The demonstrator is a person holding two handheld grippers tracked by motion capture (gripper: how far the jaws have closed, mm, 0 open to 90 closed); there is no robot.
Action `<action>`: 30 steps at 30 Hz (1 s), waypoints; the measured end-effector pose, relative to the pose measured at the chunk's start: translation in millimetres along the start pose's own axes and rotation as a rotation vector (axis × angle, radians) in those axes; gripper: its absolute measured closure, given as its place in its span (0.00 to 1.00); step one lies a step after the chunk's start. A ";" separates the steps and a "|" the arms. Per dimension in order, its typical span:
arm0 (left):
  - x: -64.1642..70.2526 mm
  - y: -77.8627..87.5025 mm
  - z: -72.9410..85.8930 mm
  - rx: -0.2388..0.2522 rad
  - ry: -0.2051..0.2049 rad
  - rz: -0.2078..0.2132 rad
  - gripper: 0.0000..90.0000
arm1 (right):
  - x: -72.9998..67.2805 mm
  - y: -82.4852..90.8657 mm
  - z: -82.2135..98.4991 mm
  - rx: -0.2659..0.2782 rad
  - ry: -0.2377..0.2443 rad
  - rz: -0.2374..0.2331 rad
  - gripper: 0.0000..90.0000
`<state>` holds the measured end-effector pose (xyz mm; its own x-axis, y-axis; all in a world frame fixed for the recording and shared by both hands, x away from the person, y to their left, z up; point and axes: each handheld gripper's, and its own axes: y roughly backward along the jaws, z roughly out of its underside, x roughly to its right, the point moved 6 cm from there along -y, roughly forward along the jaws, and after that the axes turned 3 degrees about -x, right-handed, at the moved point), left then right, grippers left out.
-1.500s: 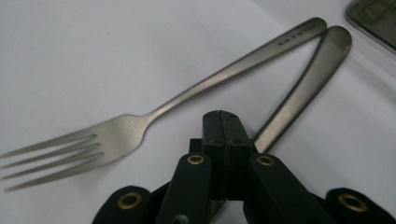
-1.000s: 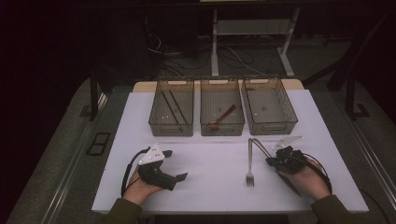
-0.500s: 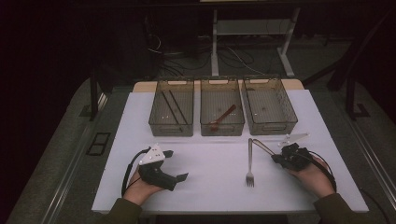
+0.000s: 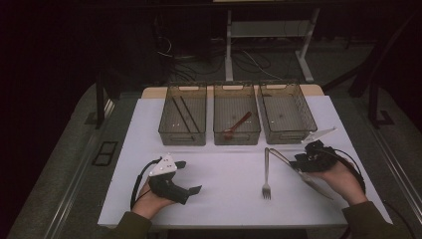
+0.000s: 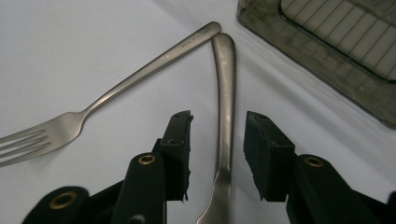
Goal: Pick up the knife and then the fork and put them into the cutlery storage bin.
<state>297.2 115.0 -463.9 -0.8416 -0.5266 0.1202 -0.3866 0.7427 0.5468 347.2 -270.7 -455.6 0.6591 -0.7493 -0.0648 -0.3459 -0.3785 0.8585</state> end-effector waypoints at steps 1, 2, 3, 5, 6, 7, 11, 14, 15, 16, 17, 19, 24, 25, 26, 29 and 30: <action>0.4 -0.3 0.1 0.001 -0.005 0.000 0.00 | 0.6 -0.3 -2.4 -0.008 0.005 0.001 0.64; 0.6 -0.4 0.3 -0.003 -0.009 0.000 0.00 | 0.9 -0.8 -5.2 -0.013 0.001 0.008 0.63; 0.8 -0.6 0.4 -0.007 -0.011 0.001 0.00 | 1.1 -1.6 -7.7 -0.026 0.004 0.016 0.63; 1.1 -1.7 0.5 -0.008 -0.011 0.003 0.00 | 1.8 -3.7 -12.4 -0.054 0.013 0.027 0.63; 1.4 -2.0 0.6 -0.010 -0.012 0.003 0.00 | 1.7 -5.4 -14.3 -0.069 0.014 0.023 0.62; 1.8 -2.5 0.6 -0.008 -0.014 0.006 0.00 | 1.2 -6.9 -15.7 -0.088 0.011 0.019 0.62; 1.2 -3.0 0.9 -0.014 -0.016 0.006 0.00 | 1.7 -14.7 -19.1 -0.162 0.015 0.029 0.59; 2.3 -3.3 0.6 -0.012 -0.015 0.008 0.00 | 3.8 -20.4 -20.6 -0.223 0.012 0.051 0.60; 2.6 -3.2 0.7 -0.013 -0.016 0.008 0.00 | 4.5 -21.8 -21.1 -0.241 0.016 0.055 0.61; 2.6 -3.1 0.7 -0.013 -0.016 0.009 0.00 | 4.6 -23.1 -21.4 -0.258 0.011 0.053 0.62; 2.5 -3.1 0.8 -0.012 -0.015 0.009 0.00 | 4.5 -24.4 -21.6 -0.274 0.015 0.048 0.62; 1.9 -2.9 1.0 -0.011 -0.015 0.010 0.00 | 3.8 -26.4 -23.1 -0.292 0.021 0.041 0.64; 1.9 -2.9 1.0 -0.011 -0.017 0.010 0.00 | 5.5 -31.9 -20.7 -0.356 0.029 0.056 0.68; 2.0 -2.9 1.1 -0.013 -0.017 0.010 0.00 | 5.7 -32.5 -19.5 -0.366 0.030 0.057 0.68; 2.1 -3.0 1.1 -0.012 -0.017 0.010 0.00 | 5.9 -33.0 -18.2 -0.376 0.031 0.057 0.69; 1.9 -2.9 0.9 -0.010 -0.017 0.010 0.00 | 5.7 -34.1 -15.8 -0.389 0.039 0.047 0.72; 1.9 -3.0 1.0 -0.011 -0.016 0.010 0.00 | 5.0 -34.4 -15.0 -0.396 0.038 0.043 0.73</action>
<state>296.4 112.2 -466.1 -0.8515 -0.5121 0.1128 -0.3737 0.7435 0.5546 372.4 -253.3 -477.8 0.6765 -0.7363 -0.0120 -0.0942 -0.1026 0.9903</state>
